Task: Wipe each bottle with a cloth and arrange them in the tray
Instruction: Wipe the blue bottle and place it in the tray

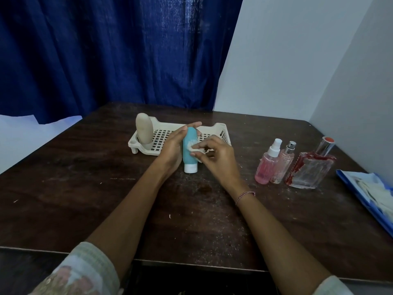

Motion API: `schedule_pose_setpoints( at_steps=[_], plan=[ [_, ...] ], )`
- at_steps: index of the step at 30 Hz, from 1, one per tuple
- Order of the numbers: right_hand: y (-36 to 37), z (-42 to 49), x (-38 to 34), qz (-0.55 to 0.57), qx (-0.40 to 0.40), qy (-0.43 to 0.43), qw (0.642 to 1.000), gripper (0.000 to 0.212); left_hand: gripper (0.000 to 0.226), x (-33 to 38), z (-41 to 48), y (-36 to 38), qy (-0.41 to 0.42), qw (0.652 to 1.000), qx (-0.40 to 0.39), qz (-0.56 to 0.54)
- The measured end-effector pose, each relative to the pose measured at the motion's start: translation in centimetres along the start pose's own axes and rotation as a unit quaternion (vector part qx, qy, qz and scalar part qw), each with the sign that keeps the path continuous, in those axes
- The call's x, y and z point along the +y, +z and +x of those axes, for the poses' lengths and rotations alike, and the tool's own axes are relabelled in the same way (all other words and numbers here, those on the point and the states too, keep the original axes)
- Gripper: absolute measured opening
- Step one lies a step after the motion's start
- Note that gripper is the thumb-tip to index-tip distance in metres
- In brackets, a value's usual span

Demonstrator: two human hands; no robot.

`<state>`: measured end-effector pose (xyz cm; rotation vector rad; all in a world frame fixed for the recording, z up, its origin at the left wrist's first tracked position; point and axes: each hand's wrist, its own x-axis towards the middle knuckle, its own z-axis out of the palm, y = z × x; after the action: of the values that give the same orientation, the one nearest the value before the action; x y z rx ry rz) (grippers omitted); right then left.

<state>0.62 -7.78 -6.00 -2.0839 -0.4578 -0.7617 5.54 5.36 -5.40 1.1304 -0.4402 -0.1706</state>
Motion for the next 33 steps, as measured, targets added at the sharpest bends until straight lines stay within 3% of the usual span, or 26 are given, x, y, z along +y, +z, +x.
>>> schedule_pose_setpoints(
  at_steps=[6,11,14,18,23,29,33],
  plan=[
    [0.0,-0.1,-0.4,-0.029,-0.035,-0.076,0.996,0.015,0.039,0.2,-0.1,0.0,-0.01,0.999,-0.014,-0.029],
    [-0.5,0.6,0.7,-0.03,0.089,0.004,0.996,0.011,0.038,0.5,-0.5,0.5,-0.004,0.999,-0.042,-0.005],
    [-0.6,0.5,1.0,-0.026,0.119,0.039,0.992,0.01,0.038,0.6,-0.6,0.8,-0.001,0.998,-0.054,0.009],
    [-0.1,0.2,0.0,-0.008,0.108,0.0,0.994,0.011,0.039,0.7,-0.7,0.8,-0.004,0.998,-0.058,-0.008],
    [0.5,-0.1,-1.0,-0.03,0.03,-0.077,0.996,0.012,0.037,0.7,-0.7,0.8,0.002,0.998,-0.05,0.027],
    [-0.8,0.7,0.3,-0.04,0.14,-0.021,0.989,0.012,0.037,0.7,-0.8,1.0,0.003,0.997,-0.059,0.052],
    [-1.2,0.8,0.6,-0.018,0.11,-0.019,0.994,0.01,0.034,0.8,-0.7,0.8,0.023,0.995,-0.045,0.086]
  ],
)
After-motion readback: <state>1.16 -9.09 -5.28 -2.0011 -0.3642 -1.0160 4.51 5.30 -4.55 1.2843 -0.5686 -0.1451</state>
